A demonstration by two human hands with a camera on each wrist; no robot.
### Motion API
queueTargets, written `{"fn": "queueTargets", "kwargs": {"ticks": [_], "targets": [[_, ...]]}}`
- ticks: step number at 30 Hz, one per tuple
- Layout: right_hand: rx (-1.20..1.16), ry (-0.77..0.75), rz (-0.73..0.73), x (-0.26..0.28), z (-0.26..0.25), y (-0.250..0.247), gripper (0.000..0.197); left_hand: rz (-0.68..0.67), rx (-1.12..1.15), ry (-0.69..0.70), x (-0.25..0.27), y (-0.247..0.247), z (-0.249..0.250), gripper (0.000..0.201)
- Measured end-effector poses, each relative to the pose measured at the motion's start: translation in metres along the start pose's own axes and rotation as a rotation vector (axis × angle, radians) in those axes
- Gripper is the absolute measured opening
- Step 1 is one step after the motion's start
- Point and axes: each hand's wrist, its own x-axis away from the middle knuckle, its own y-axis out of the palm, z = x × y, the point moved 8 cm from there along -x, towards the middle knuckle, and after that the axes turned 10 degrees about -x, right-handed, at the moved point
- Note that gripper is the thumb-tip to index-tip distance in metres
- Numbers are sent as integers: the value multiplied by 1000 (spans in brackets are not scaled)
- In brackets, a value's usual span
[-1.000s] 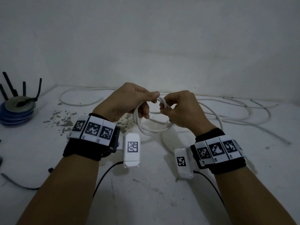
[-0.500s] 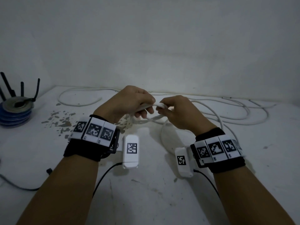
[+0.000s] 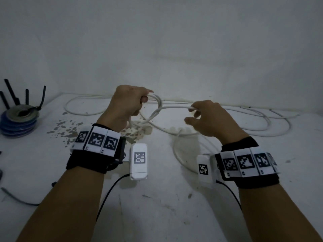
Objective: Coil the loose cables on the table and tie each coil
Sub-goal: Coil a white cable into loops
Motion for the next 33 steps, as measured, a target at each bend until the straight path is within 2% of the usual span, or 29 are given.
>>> {"fn": "queueTargets", "kwargs": {"ticks": [2,5,8,11,14,16,19,21,23,26,28,30,33], "targets": [[-79,48,6,-2,7,-6,23,60,142,-36,-4,-8,-4,22],[-361,11,91,-2,2,-21,12,108,275,-78,-6,-20,-8,23],[-681,-72,199,6,-11,-39,11,82,218,-100,-5,-25,-11,22],[-1007,-115,165,11,-19,-43,3,40,167,-122,-3,-19,-15,20],[-1329,-120,155,9,-21,-45,14,-47,135,-132,-2,-8,-13,23],[-1614,-97,80,9,-26,-41,21,-105,118,-143,0,0,-12,25],[-1891,-127,-80,11,-39,-32,53,-141,67,-133,2,8,-13,25],[-1868,-155,-130,11,-44,-27,65,-159,33,-118,2,11,-13,25],[-1656,-141,-75,8,-43,-21,60,-181,0,-100,4,14,-12,24],[-1149,-188,158,7,-38,-25,40,-212,-26,-65,6,16,-10,24],[-906,-254,312,10,-38,-30,29,-266,-44,-29,7,20,-8,23],[-837,-227,417,12,-34,-34,20,-345,-59,-14,11,26,-6,21],[-762,-167,544,14,-20,-45,21,-390,-67,-22,15,29,-6,26]]}}
